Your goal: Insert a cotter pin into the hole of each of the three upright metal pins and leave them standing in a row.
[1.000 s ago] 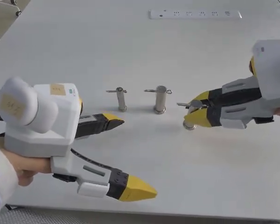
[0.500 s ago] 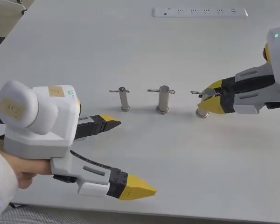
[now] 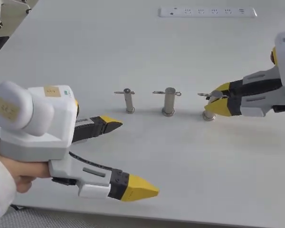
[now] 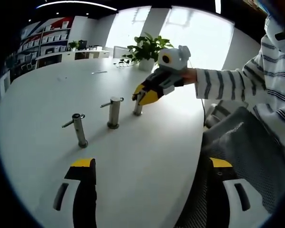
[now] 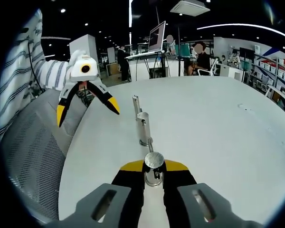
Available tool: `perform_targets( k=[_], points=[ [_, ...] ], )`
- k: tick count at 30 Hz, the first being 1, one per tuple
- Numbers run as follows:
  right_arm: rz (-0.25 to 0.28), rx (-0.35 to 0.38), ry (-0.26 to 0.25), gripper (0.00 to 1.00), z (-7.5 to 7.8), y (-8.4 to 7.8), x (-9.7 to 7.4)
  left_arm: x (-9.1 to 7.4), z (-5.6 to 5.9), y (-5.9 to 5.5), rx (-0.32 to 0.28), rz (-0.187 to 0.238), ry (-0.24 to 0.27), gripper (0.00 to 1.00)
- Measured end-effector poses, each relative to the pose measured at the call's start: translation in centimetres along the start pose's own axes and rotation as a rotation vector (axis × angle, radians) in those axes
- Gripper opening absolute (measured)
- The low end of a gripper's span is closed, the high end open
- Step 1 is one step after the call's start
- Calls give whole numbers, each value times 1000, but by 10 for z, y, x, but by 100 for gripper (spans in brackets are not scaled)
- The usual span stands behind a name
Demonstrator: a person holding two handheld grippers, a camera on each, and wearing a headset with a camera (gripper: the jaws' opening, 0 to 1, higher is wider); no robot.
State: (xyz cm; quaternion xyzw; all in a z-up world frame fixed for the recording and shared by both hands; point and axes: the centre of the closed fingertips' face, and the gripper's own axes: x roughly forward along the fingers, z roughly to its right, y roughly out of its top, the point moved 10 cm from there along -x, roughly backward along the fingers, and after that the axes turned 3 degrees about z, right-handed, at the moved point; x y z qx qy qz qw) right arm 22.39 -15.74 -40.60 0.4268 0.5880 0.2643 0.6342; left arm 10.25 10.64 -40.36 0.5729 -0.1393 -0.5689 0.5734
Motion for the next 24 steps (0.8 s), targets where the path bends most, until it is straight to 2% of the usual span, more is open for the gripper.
perform_targets(
  k=[6, 11, 12, 14, 17, 21, 24],
  points=[
    [19, 16, -13, 9, 0, -1, -1, -1, 1, -1, -5, -4, -6, 95],
    [38, 0, -1, 10, -2, -2, -1, -2, 1, 3, -23, 23, -2, 92],
    [55, 5, -6, 10, -1, 0, -1, -3, 1, 3, -22, 25, 1, 92],
    [86, 15, -23, 15, 0, 5, -4, -4, 1, 4, -21, 29, 3, 92],
    [91, -1, -50, 20, 1, 12, -9, -6, 1, 6, -14, 30, 12, 92],
    [108, 3, -75, 25, -6, 19, -18, -10, 1, 11, -7, 54, 34, 92],
    [113, 8, -94, 36, -16, 24, -25, -15, 0, 14, -6, 82, 54, 93]
  ],
)
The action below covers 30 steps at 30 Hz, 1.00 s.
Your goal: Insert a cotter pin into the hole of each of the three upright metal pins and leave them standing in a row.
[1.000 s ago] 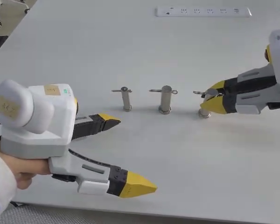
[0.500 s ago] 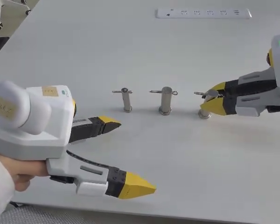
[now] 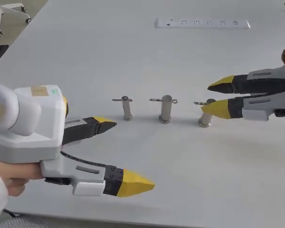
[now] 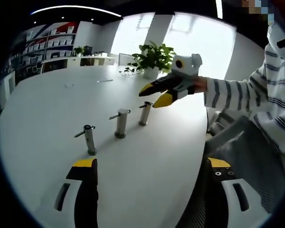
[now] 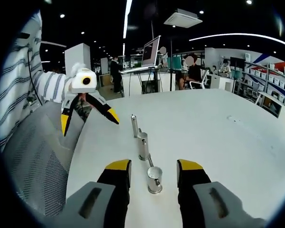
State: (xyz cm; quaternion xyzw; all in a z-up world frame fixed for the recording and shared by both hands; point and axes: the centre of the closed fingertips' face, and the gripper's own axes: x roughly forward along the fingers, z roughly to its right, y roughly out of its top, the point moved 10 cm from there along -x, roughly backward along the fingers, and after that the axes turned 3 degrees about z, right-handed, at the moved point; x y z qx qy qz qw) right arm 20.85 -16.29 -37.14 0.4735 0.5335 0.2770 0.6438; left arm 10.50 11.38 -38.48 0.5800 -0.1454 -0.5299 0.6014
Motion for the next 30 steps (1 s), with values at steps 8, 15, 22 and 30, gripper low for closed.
perform_targets(
  k=[8, 15, 22, 30],
  points=[
    [19, 23, -50, 63, -24, 3, -18, -16, -10, 4, -1, 46, 65, 93],
    [25, 62, -127, 84, -44, 3, -24, -35, -17, 3, -1, 59, 111, 95],
    [7, 120, -172, 97, -59, 2, -28, -46, -15, -1, -4, 67, 136, 97],
    [-20, 172, -191, 98, -80, -7, -30, -53, -10, -8, -7, 66, 139, 99]
  ],
)
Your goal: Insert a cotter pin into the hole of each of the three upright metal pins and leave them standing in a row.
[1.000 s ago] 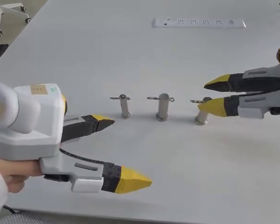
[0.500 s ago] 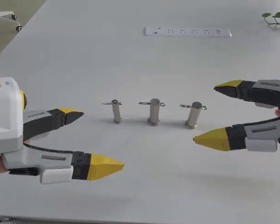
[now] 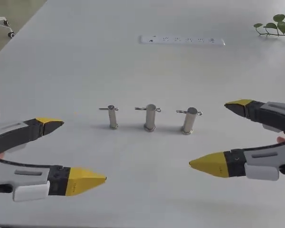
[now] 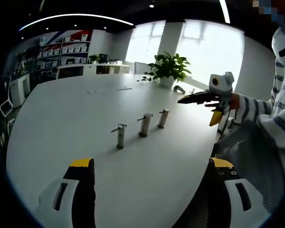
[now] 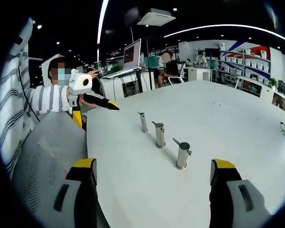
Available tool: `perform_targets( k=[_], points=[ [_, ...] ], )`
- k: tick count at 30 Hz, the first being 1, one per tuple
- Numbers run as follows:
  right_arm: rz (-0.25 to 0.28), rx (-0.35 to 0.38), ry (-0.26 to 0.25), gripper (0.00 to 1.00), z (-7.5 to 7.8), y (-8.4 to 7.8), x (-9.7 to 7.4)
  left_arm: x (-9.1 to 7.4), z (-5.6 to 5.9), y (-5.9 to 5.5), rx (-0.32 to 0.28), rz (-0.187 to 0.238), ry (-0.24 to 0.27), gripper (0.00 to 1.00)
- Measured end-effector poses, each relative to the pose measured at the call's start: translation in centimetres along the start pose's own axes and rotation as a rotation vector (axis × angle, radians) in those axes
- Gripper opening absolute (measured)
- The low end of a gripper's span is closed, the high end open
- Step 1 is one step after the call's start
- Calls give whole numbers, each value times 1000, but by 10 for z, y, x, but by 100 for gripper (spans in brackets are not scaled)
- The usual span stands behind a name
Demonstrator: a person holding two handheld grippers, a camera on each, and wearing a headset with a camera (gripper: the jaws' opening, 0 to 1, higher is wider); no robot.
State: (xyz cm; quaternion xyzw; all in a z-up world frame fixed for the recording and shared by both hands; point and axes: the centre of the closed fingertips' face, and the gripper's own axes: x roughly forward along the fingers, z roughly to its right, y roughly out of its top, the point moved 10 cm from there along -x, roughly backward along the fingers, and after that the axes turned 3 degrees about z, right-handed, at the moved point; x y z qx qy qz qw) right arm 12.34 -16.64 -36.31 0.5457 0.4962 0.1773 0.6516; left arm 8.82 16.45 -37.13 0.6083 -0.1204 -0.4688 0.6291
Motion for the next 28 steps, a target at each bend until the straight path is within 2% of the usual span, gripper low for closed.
perform_targets(
  k=[3, 7, 11, 16, 22, 28],
  points=[
    [-14, 18, -14, 98, -4, -5, -2, -1, 2, -1, -1, 2, 5, 99],
    [-5, 53, -38, 98, -9, -9, -8, -2, 4, -2, 0, 5, 3, 99],
    [-10, 74, -53, 98, -12, -14, -11, -1, 5, -8, -11, 3, 1, 99],
    [-36, 84, -71, 98, -13, -18, -16, 0, 8, -14, -7, -18, -17, 99],
    [-32, 108, -99, 97, -15, -19, -21, 1, 8, -19, -17, -32, -16, 98],
    [-45, 125, -116, 96, -18, -24, -21, 0, 7, -19, -14, -36, -6, 94]
  ],
)
